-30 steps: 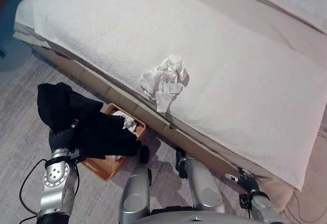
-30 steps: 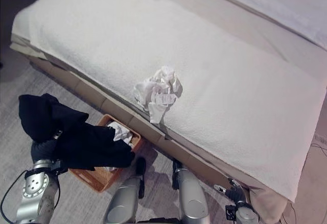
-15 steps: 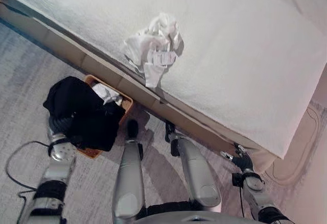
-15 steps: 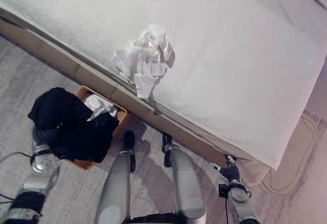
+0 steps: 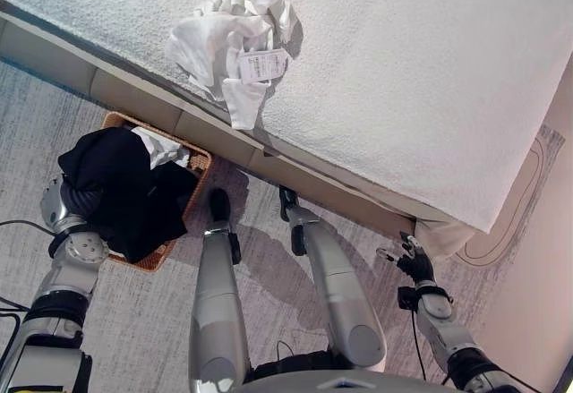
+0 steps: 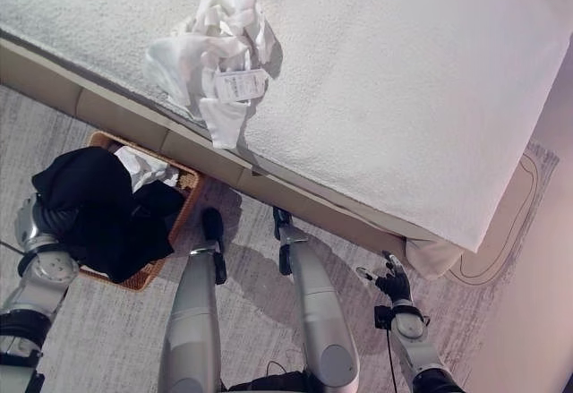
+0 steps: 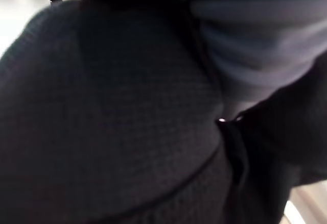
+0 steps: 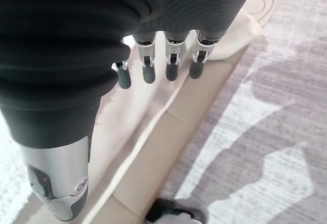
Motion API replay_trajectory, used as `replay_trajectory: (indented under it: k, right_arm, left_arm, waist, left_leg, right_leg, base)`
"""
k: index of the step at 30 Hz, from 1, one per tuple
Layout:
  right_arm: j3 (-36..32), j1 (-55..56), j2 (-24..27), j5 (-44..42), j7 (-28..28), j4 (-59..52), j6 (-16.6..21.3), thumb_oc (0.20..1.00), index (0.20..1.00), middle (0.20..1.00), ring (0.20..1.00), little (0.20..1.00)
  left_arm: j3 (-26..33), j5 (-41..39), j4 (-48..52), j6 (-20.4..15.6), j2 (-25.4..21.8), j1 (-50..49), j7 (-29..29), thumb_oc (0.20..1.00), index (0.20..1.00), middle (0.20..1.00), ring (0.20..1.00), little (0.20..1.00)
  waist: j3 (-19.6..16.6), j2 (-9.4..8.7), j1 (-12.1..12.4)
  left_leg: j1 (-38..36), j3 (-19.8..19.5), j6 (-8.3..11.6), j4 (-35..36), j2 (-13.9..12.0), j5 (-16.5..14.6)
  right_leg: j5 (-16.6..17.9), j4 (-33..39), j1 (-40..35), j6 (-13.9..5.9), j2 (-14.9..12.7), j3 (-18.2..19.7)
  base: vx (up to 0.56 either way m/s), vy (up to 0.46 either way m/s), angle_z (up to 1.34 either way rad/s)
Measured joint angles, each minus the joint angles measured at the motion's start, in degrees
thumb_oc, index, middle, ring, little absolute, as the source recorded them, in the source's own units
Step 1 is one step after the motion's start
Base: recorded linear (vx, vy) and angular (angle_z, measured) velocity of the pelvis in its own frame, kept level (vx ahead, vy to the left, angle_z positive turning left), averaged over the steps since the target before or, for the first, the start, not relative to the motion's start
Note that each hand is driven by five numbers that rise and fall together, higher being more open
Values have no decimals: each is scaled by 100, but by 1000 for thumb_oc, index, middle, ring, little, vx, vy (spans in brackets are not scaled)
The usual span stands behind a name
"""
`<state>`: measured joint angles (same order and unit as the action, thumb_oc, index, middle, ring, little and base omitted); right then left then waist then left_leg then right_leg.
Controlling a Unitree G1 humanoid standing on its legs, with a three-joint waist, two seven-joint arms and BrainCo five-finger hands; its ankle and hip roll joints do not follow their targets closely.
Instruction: Pick up clothes into the bucket
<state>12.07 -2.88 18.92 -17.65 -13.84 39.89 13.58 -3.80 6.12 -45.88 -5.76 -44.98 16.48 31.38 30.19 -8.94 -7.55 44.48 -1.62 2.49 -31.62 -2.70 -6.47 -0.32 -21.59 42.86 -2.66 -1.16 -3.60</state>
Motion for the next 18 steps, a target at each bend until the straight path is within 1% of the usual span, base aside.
replay_trajectory:
  k: [1, 2, 3, 6, 9, 12, 14, 17, 18]
  right_arm:
    - [0, -21, 7, -2, -5, -11, 0, 1000, 1000, 1000, 1000, 1000]
    - [0, -50, 14, -4, -12, -40, 2, 1000, 1000, 1000, 1000, 1000]
    - [3, -64, 14, -5, -16, -49, 2, 1000, 1000, 1000, 1000, 1000]
    - [-2, -153, 22, -4, -45, -178, 2, 1000, 1000, 1000, 1000, 1000]
    - [-2, -178, 45, 2, -54, -364, -5, 1000, 1000, 1000, 1000, 1000]
    - [-24, -260, 171, -2, -102, -876, -1, 1000, 1000, 1000, 1000, 1000]
    - [-100, -351, 243, -11, -137, -1154, 29, 1000, 1000, 1000, 1000, 1000]
    - [-230, -573, 302, -104, -195, -1422, 77, 1000, 1000, 1000, 1000, 1000]
    - [-310, -654, 372, -108, -266, -1760, 132, 1000, 1000, 1000, 1000, 1000]
  left_arm:
    - [6, 0, -14, 14, -6, 2, -1, 853, 853, 853, 853, 853]
    - [4, -1, -31, 41, -5, 21, -17, 1000, 1000, 1000, 1000, 1000]
    - [4, 0, -34, 53, -5, 19, -33, 1000, 1000, 1000, 1000, 1000]
    - [25, 1, -35, 251, -3, 22, -135, 1000, 1000, 1000, 1000, 1000]
    - [56, 1, -31, 295, -4, 19, -183, 1000, 1000, 1000, 1000, 1000]
    - [148, 0, -15, 391, 15, 0, -238, 1000, 1000, 1000, 1000, 1000]
    - [292, -2, -13, 396, 42, -14, -267, 1000, 1000, 1000, 1000, 1000]
    - [309, -6, 12, 398, 57, -39, -277, 1000, 1000, 1000, 1000, 1000]
    - [328, -8, 70, 399, 101, -95, -290, 1000, 1000, 1000, 1000, 1000]
  waist:
    - [0, 0, -10]
    - [-1, -2, -27]
    - [-1, -2, -33]
    - [-5, -7, -101]
    - [-5, -7, -104]
    - [-5, -7, -105]
    - [-5, -7, -97]
    - [-5, -6, -74]
    - [-4, -5, -79]
  left_leg:
    - [22, 3, -14, -12, -9, -14]
    - [54, 6, -14, -17, -8, -17]
    - [67, 6, -15, -28, -6, -17]
    - [166, 11, -24, -69, -7, -25]
    - [201, 15, -29, -83, -8, -30]
    - [209, 41, -30, -74, -10, -30]
    - [206, 62, -30, -64, -12, -29]
    - [193, 89, -36, -28, -8, -24]
    - [185, 102, -38, 11, 2, -20]
  right_leg:
    - [0, -5, 18, -1, 6, 2]
    - [5, -2, 46, -8, 6, 7]
    - [6, -1, 55, -9, 6, 8]
    - [13, -3, 130, -18, 7, 15]
    - [25, 4, 156, -24, 7, 19]
    - [49, 43, 163, -22, 7, 38]
    - [55, 46, 164, -21, 5, 54]
    - [58, 49, 169, -21, -4, 71]
    - [58, 51, 182, -18, -17, 76]
  base:
    - [6, 26, -7]
    - [0, 0, 0]
    - [0, 0, 0]
    - [0, 0, 0]
    - [0, 0, 0]
    - [2, 2, -1]
    - [0, 0, 0]
    - [0, 0, 0]
    - [0, 0, 0]
